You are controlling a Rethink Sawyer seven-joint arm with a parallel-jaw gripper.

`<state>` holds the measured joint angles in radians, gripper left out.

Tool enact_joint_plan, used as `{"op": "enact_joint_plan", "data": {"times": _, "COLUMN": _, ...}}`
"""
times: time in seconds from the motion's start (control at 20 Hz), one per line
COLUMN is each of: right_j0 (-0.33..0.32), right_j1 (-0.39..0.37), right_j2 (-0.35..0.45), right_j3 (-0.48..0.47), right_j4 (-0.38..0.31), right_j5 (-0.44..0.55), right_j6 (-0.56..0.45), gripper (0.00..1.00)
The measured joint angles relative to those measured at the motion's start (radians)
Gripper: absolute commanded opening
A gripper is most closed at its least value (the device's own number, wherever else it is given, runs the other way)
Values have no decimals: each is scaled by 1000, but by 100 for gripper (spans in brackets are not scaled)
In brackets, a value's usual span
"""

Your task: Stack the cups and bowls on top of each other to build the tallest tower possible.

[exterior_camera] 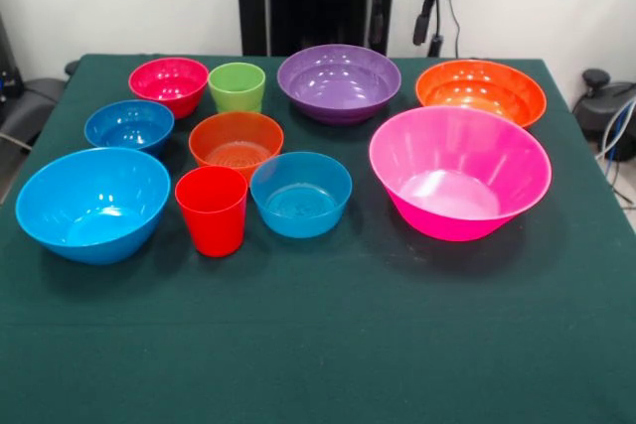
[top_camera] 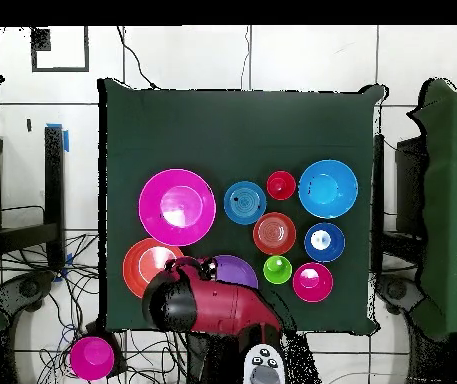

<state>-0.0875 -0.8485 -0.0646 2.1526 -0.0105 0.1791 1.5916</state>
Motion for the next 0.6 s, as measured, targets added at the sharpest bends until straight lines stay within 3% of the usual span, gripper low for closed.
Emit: {"op": "enact_joint_plan", "data": {"times": 0.6, "right_j0": -65, "right_j1": -44, "right_j2": 2, "right_j3": 0, "right_j4": -31, "right_j5": 0, "right_j6": 0, "gripper": 100}}
